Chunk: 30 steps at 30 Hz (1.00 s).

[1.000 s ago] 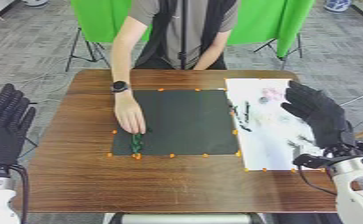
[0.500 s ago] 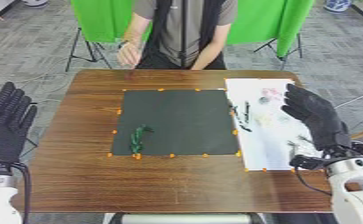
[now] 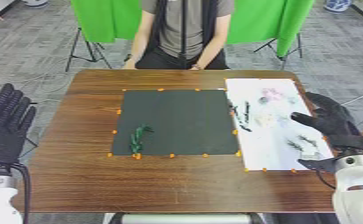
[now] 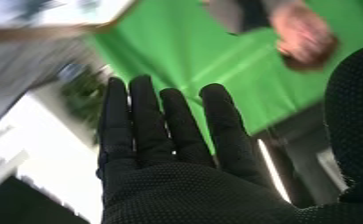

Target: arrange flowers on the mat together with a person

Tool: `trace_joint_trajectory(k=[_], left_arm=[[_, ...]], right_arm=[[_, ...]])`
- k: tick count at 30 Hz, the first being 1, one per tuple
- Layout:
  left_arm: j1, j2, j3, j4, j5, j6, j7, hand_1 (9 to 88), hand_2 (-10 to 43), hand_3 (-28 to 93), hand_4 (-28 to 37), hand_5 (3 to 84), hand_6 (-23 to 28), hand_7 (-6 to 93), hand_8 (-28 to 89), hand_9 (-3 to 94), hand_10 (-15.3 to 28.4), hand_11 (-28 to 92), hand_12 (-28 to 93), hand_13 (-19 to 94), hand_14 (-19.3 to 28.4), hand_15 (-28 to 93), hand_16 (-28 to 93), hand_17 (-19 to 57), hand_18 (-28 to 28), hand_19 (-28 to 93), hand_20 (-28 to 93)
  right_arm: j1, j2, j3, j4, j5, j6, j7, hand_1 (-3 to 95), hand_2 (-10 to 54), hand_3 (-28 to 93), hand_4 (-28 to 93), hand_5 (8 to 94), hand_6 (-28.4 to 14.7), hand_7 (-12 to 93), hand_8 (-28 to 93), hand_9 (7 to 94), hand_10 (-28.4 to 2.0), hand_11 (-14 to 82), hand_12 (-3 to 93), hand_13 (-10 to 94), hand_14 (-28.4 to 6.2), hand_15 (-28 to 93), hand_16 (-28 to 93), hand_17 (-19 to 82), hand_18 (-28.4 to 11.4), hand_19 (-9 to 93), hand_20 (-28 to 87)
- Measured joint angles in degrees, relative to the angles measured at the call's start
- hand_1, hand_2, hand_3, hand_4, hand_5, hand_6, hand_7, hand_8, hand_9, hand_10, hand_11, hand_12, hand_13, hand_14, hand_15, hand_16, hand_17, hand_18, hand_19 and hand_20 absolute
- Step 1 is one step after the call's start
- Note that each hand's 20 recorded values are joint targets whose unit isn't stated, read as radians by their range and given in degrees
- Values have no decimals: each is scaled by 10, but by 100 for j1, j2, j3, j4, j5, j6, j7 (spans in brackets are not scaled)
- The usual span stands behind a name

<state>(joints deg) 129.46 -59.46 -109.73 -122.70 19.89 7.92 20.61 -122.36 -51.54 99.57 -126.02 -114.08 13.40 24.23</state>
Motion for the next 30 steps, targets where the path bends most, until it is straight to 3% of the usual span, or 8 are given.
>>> trace_joint_trajectory(k=[5, 15, 22, 30], left_arm=[[26, -2, -1, -26, -10, 49, 9, 265, 120, 568, -283, 366, 70, 81, -84, 251, 113, 109, 64, 162, 108, 114, -33, -59, 90, 184, 88], [108, -2, 3, -81, -23, 165, 15, 250, 109, 631, -283, 364, 72, 88, -85, 243, 111, 110, 67, 161, 107, 117, -31, -58, 91, 188, 89], [168, -3, 0, -109, -24, 216, 12, 260, 121, 631, -283, 368, 73, 97, -88, 246, 112, 119, 67, 161, 106, 122, -34, -59, 92, 192, 90], [164, -3, 48, -113, -14, 239, -26, 251, 118, 650, -283, 370, 73, 99, -89, 247, 113, 120, 65, 157, 105, 123, -36, -59, 92, 192, 90]], right_arm=[[123, 351, -599, -51, -1428, -109, 1543, 263, -95, 692, -281, 408, -86, 126, -99, 399, -201, 179, 245, 270, -197, 597, 279, 89, -204, 590, 264], [120, 403, -583, -71, -2107, -593, 2996, 321, -95, 661, -282, 515, -81, 179, -111, 446, -208, 388, 321, 321, -215, 699, 323, 142, -219, 656, 246], [-12, 400, -327, -72, -1612, -962, 3157, 369, -95, 692, -280, 582, -46, 246, -124, 501, -188, 447, 343, 388, -196, 710, 355, 168, -219, 672, 246], [15, 309, -395, 107, -1417, -1233, 3071, 379, -95, 696, -282, 583, -46, 247, -135, 501, -188, 442, 344, 390, -197, 704, 362, 169, -219, 671, 246]])
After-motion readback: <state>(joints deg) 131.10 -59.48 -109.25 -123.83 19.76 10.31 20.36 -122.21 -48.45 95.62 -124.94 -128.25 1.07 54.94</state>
